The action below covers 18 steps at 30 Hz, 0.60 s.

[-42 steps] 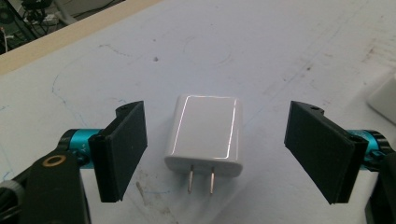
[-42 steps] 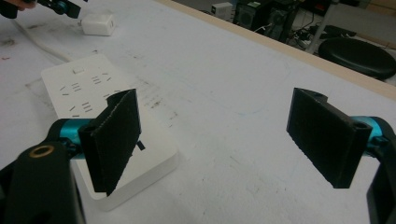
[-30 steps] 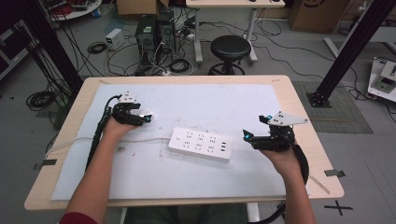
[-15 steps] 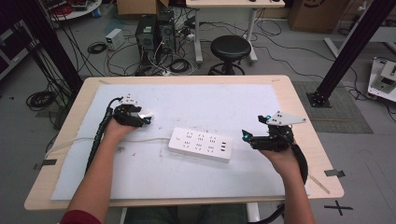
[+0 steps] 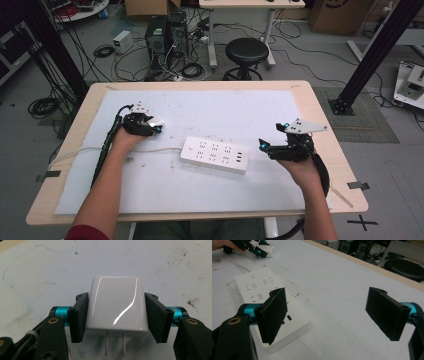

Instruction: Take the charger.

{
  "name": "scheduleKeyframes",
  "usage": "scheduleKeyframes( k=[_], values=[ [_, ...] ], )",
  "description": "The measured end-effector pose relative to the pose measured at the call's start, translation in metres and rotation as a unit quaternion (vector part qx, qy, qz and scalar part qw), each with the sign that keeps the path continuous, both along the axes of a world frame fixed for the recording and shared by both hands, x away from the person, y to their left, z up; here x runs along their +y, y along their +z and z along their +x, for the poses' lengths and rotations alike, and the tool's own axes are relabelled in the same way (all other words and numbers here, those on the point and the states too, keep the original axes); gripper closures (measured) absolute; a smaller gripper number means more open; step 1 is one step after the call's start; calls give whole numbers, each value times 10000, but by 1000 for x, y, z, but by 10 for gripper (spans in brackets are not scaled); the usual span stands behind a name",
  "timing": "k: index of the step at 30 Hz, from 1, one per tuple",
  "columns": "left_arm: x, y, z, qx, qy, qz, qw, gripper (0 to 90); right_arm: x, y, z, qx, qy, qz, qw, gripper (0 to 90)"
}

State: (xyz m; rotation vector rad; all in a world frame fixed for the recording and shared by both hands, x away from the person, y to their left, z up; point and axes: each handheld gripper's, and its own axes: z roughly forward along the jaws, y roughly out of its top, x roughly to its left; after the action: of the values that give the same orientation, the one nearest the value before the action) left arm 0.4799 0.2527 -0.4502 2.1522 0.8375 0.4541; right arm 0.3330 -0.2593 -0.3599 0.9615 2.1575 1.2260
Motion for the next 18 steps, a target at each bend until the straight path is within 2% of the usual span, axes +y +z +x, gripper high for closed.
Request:
scheduleKeyframes(
  k=[6,10,12,15,16,17,18],
  values=[
    [-1,0,-1,-1,5,6,10000,421,0,0,1,-33,59,-27,10000,179],
    [0,3,-2,-56,-44,34,10000,424,1,0,2,29,61,-26,10000,179],
    [1,9,-6,-79,-78,-13,9999,424,1,0,3,28,80,-38,10000,179],
    [2,26,-18,-280,-191,-211,9992,424,0,1,4,51,126,-27,9999,179],
    [2,26,-18,-280,-191,-211,9992,424,0,3,5,80,115,-13,9999,179],
    [4,39,-27,-420,-258,-283,9984,424,0,4,5,90,125,-23,9999,179],
    [4,39,-27,-420,-258,-283,9984,424,0,5,6,75,156,0,9999,178]
  ],
)
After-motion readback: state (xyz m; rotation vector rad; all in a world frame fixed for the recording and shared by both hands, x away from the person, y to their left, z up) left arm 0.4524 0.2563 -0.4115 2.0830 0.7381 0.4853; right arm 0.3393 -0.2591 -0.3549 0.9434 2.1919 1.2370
